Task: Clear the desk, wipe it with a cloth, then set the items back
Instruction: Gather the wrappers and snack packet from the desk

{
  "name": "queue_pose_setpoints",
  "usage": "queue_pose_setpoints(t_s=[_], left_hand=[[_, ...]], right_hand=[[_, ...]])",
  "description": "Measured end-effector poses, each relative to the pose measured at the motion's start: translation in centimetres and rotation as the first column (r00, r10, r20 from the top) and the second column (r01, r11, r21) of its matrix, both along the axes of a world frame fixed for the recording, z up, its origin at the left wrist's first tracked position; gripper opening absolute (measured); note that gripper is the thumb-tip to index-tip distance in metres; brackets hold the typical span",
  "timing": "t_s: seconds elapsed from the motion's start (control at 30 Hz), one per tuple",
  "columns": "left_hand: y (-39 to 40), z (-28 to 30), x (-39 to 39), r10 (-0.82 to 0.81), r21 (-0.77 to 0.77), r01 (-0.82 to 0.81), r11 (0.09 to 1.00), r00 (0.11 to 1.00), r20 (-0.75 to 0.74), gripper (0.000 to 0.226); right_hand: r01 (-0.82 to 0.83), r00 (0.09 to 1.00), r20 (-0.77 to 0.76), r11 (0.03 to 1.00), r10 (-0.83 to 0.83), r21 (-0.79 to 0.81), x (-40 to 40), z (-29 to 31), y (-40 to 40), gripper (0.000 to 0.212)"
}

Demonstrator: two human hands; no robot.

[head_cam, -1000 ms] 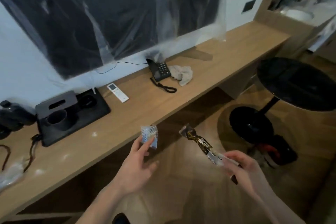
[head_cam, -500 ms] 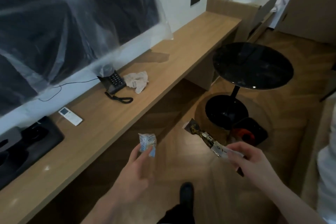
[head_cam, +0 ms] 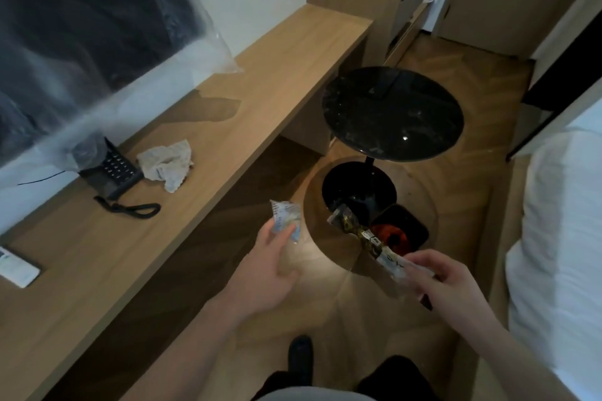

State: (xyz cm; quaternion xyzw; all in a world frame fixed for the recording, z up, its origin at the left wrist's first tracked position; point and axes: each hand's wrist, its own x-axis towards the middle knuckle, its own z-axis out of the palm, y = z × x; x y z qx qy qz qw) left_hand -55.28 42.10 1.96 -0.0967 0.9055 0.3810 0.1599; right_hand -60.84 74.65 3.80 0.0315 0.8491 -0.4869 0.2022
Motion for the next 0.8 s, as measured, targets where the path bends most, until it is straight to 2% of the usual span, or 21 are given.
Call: queue_pose_setpoints(t_s=[0.1,0.2,0.33,0.57,0.67,0.8], left_hand=[[2.7,-0.4,-3.6,-0.066,-0.015,0.066,0.998,0.998,-0.006,0.084],[5.4,-1.0,-7.0,-0.055,-0.007,0.055,0.998,0.998,0.034,0.082],[9.0,-3.2,-10.7,0.038,0.001,-0.039,0.999,0.996,0.077,0.081],[17.3,-5.6,-14.5,0.218,0.065,-0.232,0.97,0.96,0.176,0.079],[19.9,-6.0,-14.8,0.317,0.077,-0.339,0.937,0.924,0.214,0.079],[21.8,-8.1,-13.4,0.381,0.037,-0.402,0.915,0.89,0.249,0.078]], right_hand=[[0.026,1.0,0.008,1.0,-0.026,-0.006,-2.4,-1.1,2.1,0.01],[0.036,0.999,0.039,0.999,-0.036,-0.008,-5.7,-2.5,5.2,0.011],[0.012,0.995,0.096,1.0,-0.014,0.024,-11.2,-4.7,9.6,0.012],[-0.123,0.941,0.33,0.986,0.081,0.111,-22.2,-7.9,17.1,0.009],[-0.195,0.931,0.337,0.971,0.139,0.136,-26.0,-8.4,19.1,0.008],[-0.223,0.924,0.346,0.964,0.161,0.147,-29.5,-9.1,20.2,0.007]])
